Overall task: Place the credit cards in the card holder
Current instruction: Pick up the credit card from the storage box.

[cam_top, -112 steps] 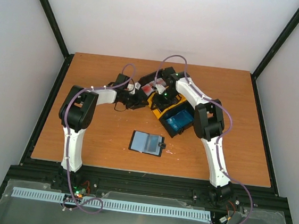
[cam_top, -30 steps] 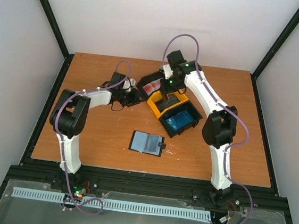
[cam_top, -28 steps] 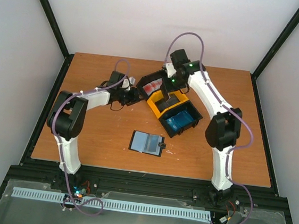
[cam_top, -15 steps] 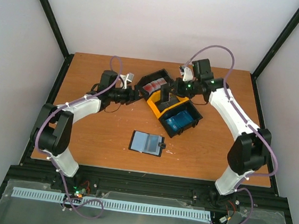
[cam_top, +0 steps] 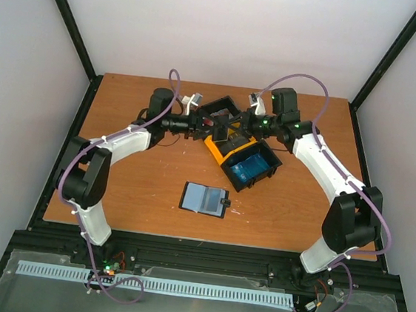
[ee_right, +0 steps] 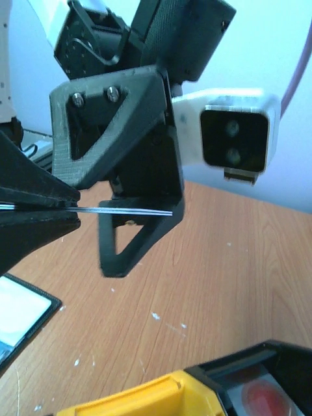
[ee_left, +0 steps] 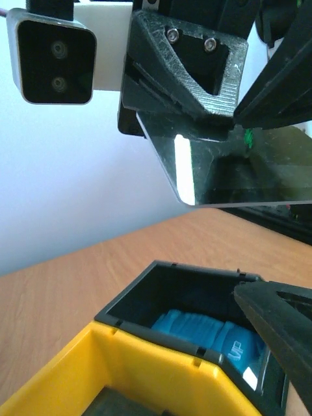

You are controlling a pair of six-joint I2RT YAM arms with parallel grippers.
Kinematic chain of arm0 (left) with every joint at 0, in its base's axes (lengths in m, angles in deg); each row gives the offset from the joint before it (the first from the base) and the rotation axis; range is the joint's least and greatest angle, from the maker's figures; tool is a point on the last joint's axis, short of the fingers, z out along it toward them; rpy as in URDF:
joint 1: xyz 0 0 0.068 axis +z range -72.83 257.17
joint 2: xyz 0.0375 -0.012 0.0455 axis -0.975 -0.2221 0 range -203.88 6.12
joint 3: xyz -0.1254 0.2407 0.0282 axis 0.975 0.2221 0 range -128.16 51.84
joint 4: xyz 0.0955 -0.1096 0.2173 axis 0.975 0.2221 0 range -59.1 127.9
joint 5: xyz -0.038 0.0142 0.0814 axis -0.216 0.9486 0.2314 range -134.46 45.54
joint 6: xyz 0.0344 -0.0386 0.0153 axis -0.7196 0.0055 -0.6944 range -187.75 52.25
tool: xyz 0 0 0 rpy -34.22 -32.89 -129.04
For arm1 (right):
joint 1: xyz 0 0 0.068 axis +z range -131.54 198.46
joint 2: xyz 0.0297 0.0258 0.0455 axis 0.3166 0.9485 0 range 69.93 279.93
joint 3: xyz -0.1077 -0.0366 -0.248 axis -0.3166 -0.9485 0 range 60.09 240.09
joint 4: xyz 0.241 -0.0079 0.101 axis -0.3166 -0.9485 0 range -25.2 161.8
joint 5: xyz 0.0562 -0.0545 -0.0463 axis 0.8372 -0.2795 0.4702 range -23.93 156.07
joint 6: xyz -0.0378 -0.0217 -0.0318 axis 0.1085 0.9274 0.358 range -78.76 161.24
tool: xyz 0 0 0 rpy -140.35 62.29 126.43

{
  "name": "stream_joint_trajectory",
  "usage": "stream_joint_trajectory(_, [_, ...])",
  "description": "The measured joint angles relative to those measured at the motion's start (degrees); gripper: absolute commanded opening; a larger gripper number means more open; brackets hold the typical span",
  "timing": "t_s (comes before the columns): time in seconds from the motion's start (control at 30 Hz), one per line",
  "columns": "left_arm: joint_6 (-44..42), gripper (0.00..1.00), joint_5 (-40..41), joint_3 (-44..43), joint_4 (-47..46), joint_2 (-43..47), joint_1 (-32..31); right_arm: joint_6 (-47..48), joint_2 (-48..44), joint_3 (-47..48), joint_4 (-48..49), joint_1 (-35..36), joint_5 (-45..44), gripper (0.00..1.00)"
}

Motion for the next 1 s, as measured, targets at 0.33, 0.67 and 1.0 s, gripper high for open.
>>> stream_joint_trajectory(0.33, [8.4,0.05,-4.9,0.0,-6.5,0.0,-0.3,-3.4,-0.1,-0.7,4.0,-1.2,4.6,0.03])
stream_joint_trajectory(0.67, [13.9,0.01,-6.8,-2.2,-9.1,1.7,-0.2,-9.3,-1.9,-4.7,14.1,-3.1,10.9,0.27])
stream_joint_trajectory(1.0, [28.7,0.01,-8.4,-4.6,-18.8,4.1,0.5,-18.4,-8.3,-12.0,32.4,-3.4,14.3,0.40])
